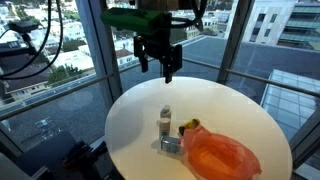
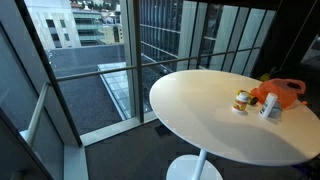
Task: Put the bottle in the plastic bag
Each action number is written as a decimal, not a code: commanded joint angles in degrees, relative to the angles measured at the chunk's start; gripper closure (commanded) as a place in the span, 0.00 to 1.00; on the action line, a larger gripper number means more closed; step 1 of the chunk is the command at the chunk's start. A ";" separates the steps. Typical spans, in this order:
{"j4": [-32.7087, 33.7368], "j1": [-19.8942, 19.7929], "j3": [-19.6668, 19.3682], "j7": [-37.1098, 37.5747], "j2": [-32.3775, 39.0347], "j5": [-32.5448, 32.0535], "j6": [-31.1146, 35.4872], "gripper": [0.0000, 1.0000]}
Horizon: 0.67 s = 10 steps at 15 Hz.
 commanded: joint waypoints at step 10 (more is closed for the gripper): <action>0.71 -0.95 2.70 8.37 3.33 0.19 6.46 0.00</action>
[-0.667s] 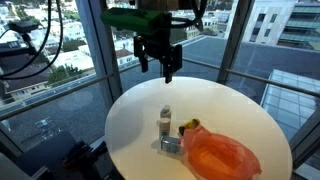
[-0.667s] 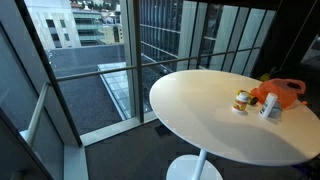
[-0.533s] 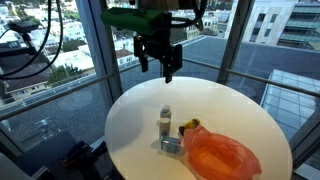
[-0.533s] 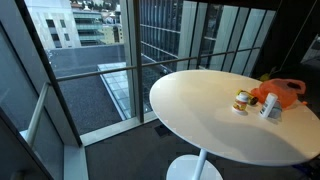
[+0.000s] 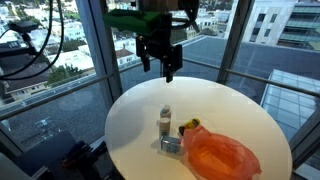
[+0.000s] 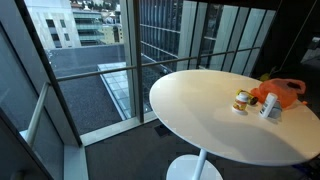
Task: Put the bottle in the plastic bag
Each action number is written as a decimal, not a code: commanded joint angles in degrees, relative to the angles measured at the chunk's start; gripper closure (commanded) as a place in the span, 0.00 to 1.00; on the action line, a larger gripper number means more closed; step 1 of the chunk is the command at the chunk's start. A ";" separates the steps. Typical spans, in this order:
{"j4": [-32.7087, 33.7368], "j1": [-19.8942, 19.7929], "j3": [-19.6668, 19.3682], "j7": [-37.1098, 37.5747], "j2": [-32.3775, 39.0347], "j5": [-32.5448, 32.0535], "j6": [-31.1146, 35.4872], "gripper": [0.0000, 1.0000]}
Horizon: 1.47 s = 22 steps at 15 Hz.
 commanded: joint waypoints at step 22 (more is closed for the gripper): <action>11.85 0.80 5.11 18.85 34.34 -5.56 15.81 0.00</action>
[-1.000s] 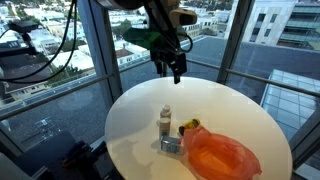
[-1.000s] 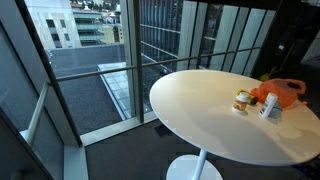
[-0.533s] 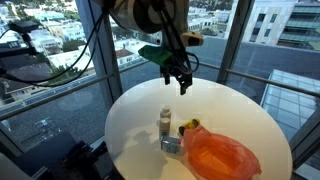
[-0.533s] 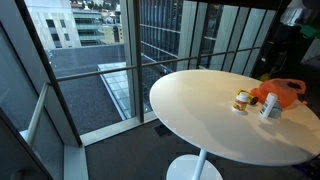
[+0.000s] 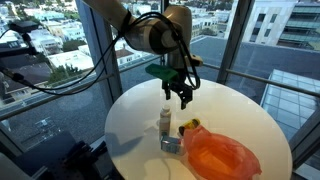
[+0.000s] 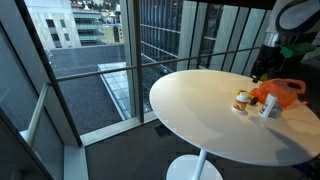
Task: Put the bottle in the plastic bag
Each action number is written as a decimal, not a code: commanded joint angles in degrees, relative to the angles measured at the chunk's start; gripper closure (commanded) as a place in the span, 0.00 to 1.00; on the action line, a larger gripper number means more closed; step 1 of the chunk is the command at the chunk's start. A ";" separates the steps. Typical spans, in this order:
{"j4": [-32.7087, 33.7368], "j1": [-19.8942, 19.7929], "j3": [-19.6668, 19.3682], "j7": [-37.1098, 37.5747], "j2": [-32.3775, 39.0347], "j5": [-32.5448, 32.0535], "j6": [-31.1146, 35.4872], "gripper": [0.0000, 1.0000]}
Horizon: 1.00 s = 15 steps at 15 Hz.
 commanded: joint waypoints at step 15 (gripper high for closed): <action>1.97 3.66 2.06 2.63 6.43 -4.16 2.42 0.00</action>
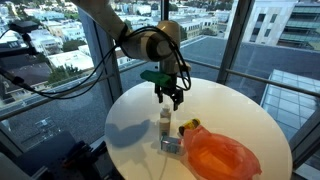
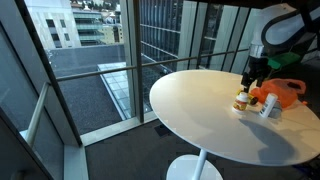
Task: Put the bottle in the plastic bag
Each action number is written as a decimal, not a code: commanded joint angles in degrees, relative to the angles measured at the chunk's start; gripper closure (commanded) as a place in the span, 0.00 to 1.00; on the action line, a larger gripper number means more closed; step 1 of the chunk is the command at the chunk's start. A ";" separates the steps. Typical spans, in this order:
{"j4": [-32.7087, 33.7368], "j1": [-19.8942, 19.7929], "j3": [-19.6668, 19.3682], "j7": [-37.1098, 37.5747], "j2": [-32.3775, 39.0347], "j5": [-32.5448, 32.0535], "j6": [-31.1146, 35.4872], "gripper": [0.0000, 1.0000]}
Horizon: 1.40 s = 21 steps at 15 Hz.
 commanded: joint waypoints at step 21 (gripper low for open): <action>6.08 1.45 -2.23 8.53 2.27 -5.66 1.86 0.81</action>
